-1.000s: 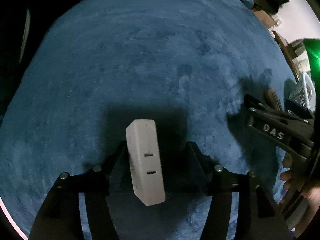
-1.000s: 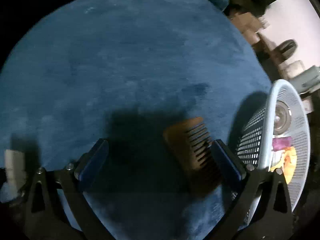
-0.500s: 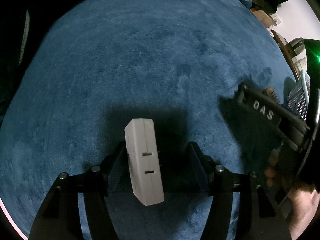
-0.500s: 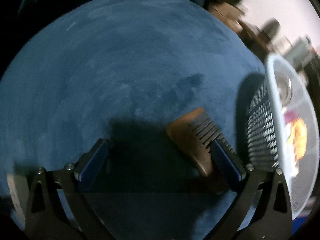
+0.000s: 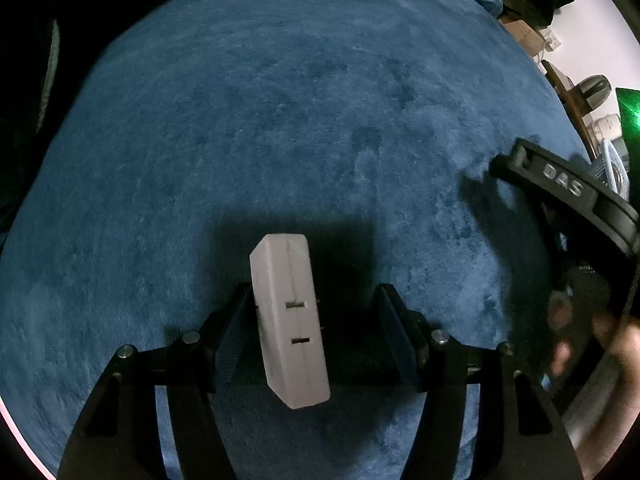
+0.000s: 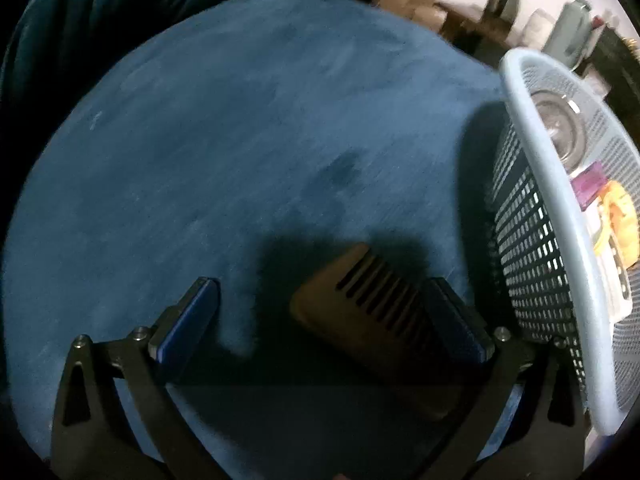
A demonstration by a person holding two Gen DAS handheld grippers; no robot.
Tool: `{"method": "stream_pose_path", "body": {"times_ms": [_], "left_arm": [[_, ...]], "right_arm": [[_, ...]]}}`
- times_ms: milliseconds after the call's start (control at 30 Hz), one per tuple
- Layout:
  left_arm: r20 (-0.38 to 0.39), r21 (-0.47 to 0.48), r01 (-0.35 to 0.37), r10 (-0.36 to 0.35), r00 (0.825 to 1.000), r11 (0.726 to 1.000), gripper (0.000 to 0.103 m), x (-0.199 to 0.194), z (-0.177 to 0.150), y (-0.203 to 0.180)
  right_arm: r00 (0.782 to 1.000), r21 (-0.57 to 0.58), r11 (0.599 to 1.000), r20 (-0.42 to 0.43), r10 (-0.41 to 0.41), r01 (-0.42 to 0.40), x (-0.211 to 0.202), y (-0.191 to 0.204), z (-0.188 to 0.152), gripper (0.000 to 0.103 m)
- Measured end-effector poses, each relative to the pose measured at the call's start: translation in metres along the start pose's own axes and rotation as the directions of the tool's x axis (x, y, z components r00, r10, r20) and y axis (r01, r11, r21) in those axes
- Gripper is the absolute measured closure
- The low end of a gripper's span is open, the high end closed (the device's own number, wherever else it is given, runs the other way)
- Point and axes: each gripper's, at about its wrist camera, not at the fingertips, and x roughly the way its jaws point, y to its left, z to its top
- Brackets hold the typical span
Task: Organize rigid objects
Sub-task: 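Lift the charger in the left tool while the right tool reaches the wooden comb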
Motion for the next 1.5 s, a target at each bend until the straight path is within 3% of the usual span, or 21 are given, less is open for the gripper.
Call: {"method": "stream_pose_path", "body": {"times_ms": [200,267,333,400,500,633,767,867,967,1100,1167,1233,1367,1433,1500], "left_arm": [[-0.001,-0.024,0.01,-0.01,1.0,1.0,0.038,-0.001,-0.003,0.005],[-0.002,-0.03,0.012,-0.012,1.0,0.999,0.038,-0.002,-0.004,0.006],[-0.005,-0.036,0.015,-0.015,1.0,0.999,0.038,-0.003,-0.005,0.007],[-0.007,-0.039,0.016,-0.016,1.0,0.999,0.038,-0.003,-0.005,0.008],[-0.007,-0.038,0.017,-0.018,1.0,0.999,0.038,-0.003,-0.006,0.009],[-0.007,-0.031,0.01,-0.011,1.0,0.999,0.038,-0.003,-0.006,0.009],[-0.009,-0.022,0.006,-0.006,1.0,1.0,0.036,-0.003,-0.005,0.007],[-0.011,-0.021,0.011,-0.011,1.0,1.0,0.034,-0.002,-0.004,0.006],[-0.011,-0.013,0.009,-0.009,1.0,1.0,0.033,-0.002,-0.005,0.005],[-0.009,-0.006,0.008,-0.008,1.0,1.0,0.032,-0.002,-0.004,0.002],[-0.009,-0.006,0.008,-0.008,1.0,1.0,0.032,-0.002,-0.004,0.002],[-0.008,-0.006,0.008,-0.008,1.0,1.0,0.031,-0.002,-0.005,0.002],[-0.008,0.0,0.009,-0.009,1.0,1.0,0.03,-0.001,-0.005,0.0],[-0.007,0.002,0.012,-0.012,1.0,1.0,0.03,-0.002,-0.005,0.001],[-0.007,0.003,0.013,-0.012,1.0,1.0,0.03,-0.001,-0.006,0.001]], "right_arm": [[0.976,-0.021,0.987,-0.152,0.157,-0.162,-0.017,0.007,-0.012,0.0],[0.954,-0.008,0.971,-0.19,0.234,-0.239,-0.023,0.009,-0.014,0.0],[0.908,0.023,0.938,-0.246,0.341,-0.346,-0.026,0.011,-0.017,0.0],[0.867,0.059,0.917,-0.306,0.393,-0.395,-0.019,0.009,-0.019,0.002],[0.912,0.0,0.943,-0.253,0.323,-0.334,-0.021,0.006,-0.021,0.008],[0.93,-0.029,0.944,-0.185,0.319,-0.329,-0.027,0.013,-0.024,0.008],[0.96,-0.114,0.953,-0.042,0.277,-0.28,-0.054,0.034,-0.036,0.007],[0.985,-0.136,0.98,0.079,0.155,-0.144,-0.063,0.036,-0.038,0.005],[0.994,-0.114,0.992,0.085,0.071,-0.061,-0.05,0.034,-0.042,0.006],[0.988,-0.161,0.987,0.153,0.0,0.025,-0.042,0.052,-0.046,0.006],[0.989,-0.139,0.988,0.141,-0.05,0.07,-0.032,0.041,-0.037,0.006],[0.995,-0.072,0.997,0.091,-0.027,0.034,-0.026,0.037,-0.039,0.005],[0.986,-0.024,0.997,0.152,-0.064,0.069,-0.026,0.024,-0.038,0.005],[0.993,0.034,0.998,0.108,-0.057,0.054,-0.018,0.009,-0.031,0.005],[0.999,0.102,0.994,0.028,0.021,-0.024,-0.006,-0.003,-0.025,0.002]]}}
